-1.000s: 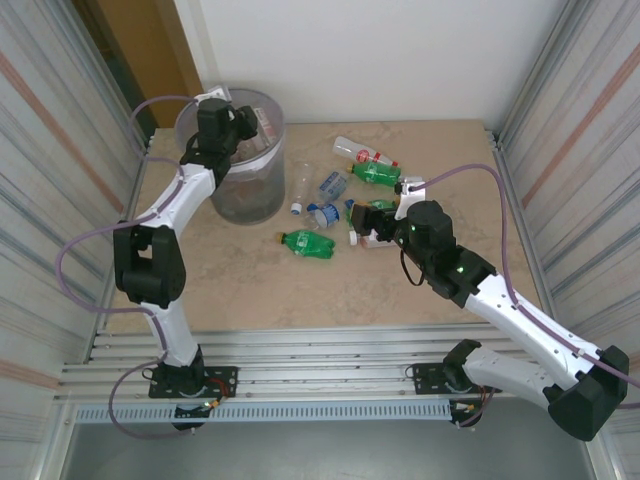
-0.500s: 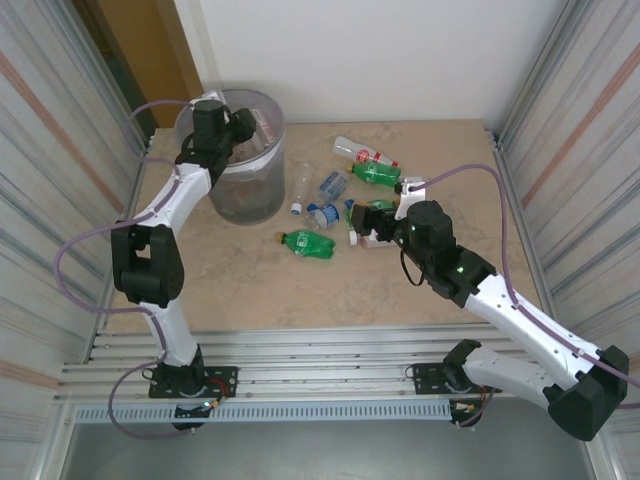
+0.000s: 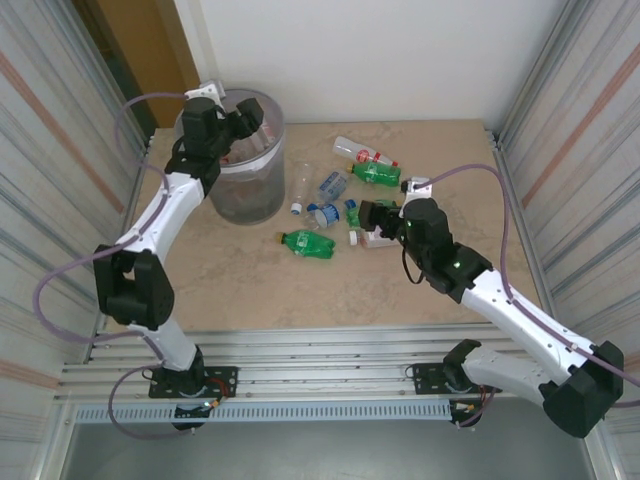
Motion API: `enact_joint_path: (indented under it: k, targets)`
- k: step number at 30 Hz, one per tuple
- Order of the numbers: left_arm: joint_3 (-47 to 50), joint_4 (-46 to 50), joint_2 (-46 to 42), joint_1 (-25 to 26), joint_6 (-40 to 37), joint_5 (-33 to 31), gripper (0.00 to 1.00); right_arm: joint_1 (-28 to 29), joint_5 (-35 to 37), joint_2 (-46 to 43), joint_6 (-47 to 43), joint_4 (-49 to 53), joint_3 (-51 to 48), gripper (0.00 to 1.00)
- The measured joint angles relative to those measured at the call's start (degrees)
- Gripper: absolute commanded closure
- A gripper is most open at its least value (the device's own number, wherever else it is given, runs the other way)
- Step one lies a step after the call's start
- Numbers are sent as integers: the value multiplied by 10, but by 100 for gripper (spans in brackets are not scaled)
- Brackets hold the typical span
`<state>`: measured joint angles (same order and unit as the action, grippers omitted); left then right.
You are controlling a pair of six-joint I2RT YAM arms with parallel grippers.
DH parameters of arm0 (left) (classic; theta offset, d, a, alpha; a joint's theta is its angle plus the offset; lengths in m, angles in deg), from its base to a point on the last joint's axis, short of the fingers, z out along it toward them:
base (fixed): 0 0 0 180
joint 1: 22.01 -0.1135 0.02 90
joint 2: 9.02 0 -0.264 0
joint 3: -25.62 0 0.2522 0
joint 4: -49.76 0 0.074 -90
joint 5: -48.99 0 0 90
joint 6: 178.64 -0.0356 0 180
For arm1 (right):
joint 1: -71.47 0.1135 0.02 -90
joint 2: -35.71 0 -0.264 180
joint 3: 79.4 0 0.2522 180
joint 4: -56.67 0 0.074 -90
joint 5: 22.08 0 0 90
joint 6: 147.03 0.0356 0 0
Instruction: Put the plastic bottles in the bin
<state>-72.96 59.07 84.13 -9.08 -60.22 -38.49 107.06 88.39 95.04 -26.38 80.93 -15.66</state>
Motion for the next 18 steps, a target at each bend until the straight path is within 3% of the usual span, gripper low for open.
enact_joint_path:
  k: [4,9,18]
  targets:
    - [49,-12,-55,14,-14,0,2,-31,7,34,45,43,19,2]
    - [128,-23,-126,32,-27,5,1,-66,-2,100,103,108,63,2]
    - [296,-63,-257,37,-33,15,1,-97,-87,244,168,190,126,2]
